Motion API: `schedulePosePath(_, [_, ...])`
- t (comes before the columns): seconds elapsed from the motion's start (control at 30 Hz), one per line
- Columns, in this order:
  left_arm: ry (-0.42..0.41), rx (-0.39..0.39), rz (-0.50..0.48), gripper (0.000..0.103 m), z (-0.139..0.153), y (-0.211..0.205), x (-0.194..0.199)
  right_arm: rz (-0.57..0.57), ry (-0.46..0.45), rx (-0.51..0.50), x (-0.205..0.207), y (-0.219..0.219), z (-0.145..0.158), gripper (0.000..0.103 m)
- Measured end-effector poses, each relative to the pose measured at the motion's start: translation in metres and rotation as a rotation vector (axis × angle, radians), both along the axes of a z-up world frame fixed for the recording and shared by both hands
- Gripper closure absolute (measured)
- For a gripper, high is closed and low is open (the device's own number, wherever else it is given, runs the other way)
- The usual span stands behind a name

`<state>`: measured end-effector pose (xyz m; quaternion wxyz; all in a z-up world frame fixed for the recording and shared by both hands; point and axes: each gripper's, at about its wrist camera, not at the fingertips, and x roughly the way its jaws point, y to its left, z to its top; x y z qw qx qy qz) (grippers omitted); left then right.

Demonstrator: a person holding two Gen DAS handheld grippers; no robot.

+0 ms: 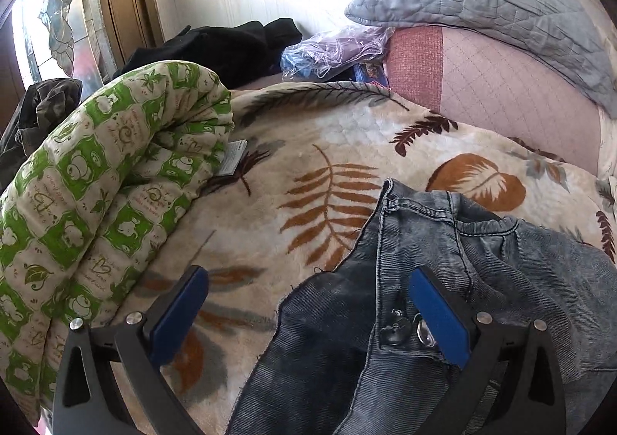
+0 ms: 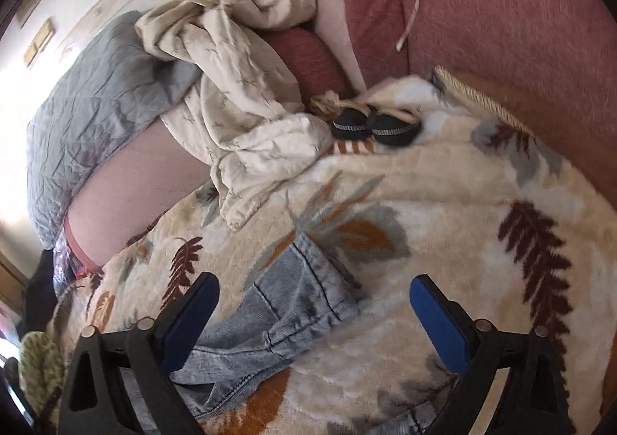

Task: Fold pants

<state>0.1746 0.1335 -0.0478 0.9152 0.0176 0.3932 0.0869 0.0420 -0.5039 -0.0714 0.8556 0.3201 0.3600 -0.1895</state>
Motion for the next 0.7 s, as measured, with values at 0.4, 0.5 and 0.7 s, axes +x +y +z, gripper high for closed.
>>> schedulePosePath(0.4, [-0.009,-0.086,0.029,0.000,0.007,0.020,0.008,0.009,0.089,0.127,0.013,0.011,-0.042,0.067])
schedulePosePath(0.5, [-0.019,-0.134,0.040,0.000,0.012,0.025,0.016,0.009,0.087,0.118,0.014,0.015,-0.041,0.080])
schedulePosePath(0.7, [0.073,-0.153,0.026,0.002,0.018,0.015,0.064,0.015,0.049,0.056,0.016,0.024,-0.031,0.088])
